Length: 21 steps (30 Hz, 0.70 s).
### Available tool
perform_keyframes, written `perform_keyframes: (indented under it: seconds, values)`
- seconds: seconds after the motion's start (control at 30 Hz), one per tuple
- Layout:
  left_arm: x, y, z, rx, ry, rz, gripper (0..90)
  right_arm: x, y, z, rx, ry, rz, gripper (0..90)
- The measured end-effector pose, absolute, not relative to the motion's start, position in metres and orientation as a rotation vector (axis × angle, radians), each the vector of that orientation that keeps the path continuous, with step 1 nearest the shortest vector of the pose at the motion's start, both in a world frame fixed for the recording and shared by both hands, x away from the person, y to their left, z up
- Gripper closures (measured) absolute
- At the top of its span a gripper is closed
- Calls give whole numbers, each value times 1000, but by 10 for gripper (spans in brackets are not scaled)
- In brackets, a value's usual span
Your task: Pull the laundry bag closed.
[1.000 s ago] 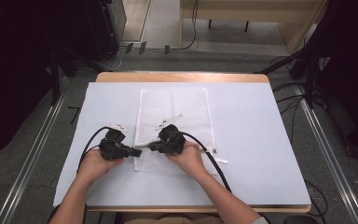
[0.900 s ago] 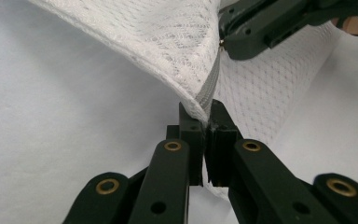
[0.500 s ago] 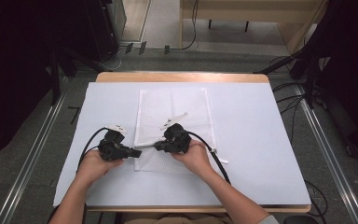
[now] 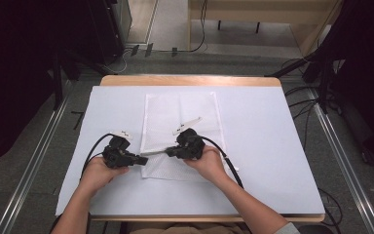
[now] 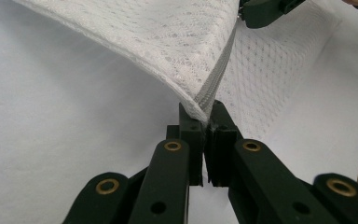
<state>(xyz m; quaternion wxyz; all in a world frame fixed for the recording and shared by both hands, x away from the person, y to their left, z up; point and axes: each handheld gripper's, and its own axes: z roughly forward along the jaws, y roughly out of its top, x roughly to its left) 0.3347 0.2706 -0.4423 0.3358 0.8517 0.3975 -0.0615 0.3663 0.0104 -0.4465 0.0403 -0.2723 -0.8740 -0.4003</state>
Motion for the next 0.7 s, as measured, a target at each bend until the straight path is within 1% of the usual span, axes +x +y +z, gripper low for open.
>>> perform_keyframes:
  seconds: [0.3, 0.7]
  values:
    - [334, 271, -442, 2222, 1033, -166, 876, 366, -7, -449, -867, -2682, -1209, 879]
    - [334, 271, -442, 2226, 1031, -178, 877, 365, -10, -447, -865, -2698, -1206, 879]
